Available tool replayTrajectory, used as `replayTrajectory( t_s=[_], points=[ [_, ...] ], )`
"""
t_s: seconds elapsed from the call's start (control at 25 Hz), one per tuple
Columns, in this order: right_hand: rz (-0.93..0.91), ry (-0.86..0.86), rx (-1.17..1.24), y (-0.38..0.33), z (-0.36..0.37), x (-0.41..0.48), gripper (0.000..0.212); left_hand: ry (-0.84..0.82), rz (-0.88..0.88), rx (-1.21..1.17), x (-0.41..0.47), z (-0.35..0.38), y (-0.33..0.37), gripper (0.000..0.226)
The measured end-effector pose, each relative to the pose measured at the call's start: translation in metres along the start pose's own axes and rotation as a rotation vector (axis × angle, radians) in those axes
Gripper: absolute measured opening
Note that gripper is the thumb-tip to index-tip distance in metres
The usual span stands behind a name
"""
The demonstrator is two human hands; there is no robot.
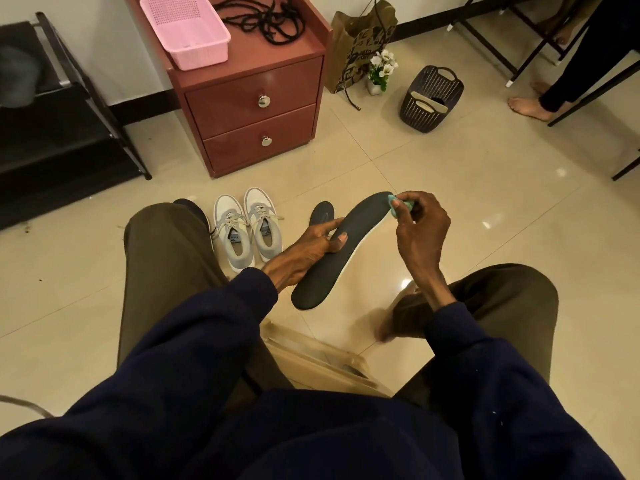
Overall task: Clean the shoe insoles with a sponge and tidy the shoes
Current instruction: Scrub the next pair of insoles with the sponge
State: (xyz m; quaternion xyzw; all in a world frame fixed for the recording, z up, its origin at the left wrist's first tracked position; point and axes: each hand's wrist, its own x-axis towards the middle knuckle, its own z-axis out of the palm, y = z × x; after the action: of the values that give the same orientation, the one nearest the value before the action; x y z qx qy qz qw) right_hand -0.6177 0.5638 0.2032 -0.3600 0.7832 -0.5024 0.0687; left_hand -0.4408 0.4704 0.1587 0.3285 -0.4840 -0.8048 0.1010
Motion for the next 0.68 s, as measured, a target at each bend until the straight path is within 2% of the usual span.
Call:
replayTrajectory(
  t_s=[0.08,0.16,0.28,0.4,0.48,0.56,0.68],
  points=[
    [0.122,0.067,0.019,0.009,-0.006,0.008,0.010,-0.071,-0.016,-0.018,-0.001,0.000,-0.002,0.036],
    [0.158,0.057,0.067,0.007,-0.006,0.005,0.011,-0.066,-0.025,-0.045,-0.001,0.004,-0.003,0.036],
    [0.024,-0.142,0.114,-0.009,0.009,-0.020,0.003,0.073,-0.030,-0.166,0.001,0.006,0.000,0.024],
    [-0.138,-0.379,0.119,-0.030,0.023,-0.054,0.006,0.219,-0.036,-0.333,0.008,-0.007,0.007,0.014],
    [-0.260,-0.474,0.128,-0.037,0.029,-0.067,0.008,0.291,-0.022,-0.397,0.009,-0.018,0.014,0.012],
    [-0.340,-0.487,0.126,-0.042,0.032,-0.074,0.008,0.311,-0.016,-0.429,0.008,-0.023,0.018,0.013],
    [-0.311,-0.349,0.115,-0.045,0.031,-0.065,0.005,0.306,-0.018,-0.396,0.008,-0.022,0.019,0.011]
  ],
)
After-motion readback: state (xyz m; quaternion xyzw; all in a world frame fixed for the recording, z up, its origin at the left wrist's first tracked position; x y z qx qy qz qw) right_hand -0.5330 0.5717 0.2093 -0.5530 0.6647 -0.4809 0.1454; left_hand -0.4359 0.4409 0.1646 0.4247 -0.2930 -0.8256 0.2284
